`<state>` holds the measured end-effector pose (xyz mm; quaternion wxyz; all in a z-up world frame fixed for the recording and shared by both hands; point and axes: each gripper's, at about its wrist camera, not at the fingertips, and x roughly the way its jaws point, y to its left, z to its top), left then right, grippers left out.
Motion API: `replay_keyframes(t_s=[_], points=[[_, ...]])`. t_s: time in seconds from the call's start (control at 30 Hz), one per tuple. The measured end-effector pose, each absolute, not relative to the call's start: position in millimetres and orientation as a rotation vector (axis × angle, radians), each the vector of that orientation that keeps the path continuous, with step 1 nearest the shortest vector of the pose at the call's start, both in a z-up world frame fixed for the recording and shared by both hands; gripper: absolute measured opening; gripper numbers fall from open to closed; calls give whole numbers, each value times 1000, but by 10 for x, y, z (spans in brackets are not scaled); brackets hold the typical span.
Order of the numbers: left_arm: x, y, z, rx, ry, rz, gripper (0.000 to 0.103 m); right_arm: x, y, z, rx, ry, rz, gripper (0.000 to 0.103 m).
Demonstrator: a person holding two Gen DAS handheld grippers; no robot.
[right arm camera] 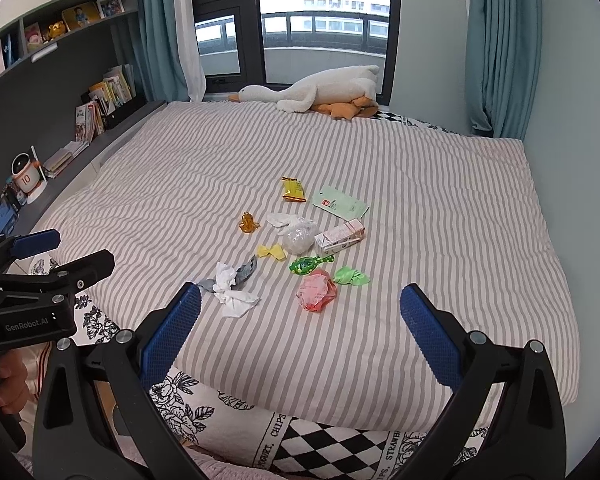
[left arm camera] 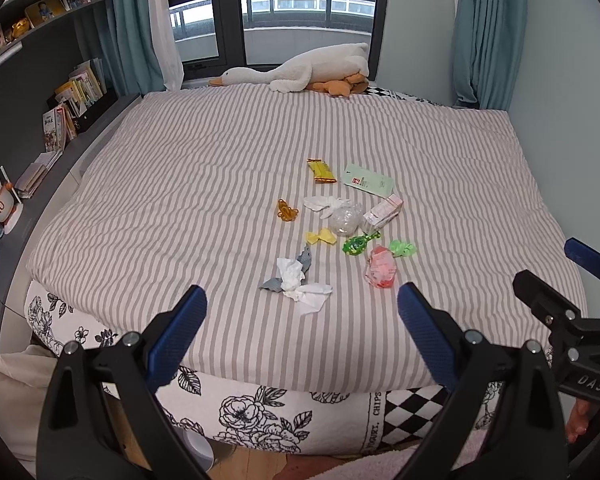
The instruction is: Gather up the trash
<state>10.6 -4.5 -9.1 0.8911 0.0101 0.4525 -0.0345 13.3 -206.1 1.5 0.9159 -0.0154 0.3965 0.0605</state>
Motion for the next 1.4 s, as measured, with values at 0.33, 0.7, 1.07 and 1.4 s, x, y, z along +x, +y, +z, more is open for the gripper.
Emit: replay_keyframes(t_s=[0.33,0.7,1.07,1.4], points=[[480,-31,-592,8,1081,-92,96,489,-1979,-518,-44,949,140,97],[1151,-23,-1332,17,1221,-101,96,1235,-1974,-1227,-55,1064,132,96],[1742,-58,-2265,36,1237,-98,85,1877,-2041,-2292,-97,1171,147,89],[2007,-43,-2998,65,1294,-100,50,2153,-2048,-2907,-128,1216,140,84]])
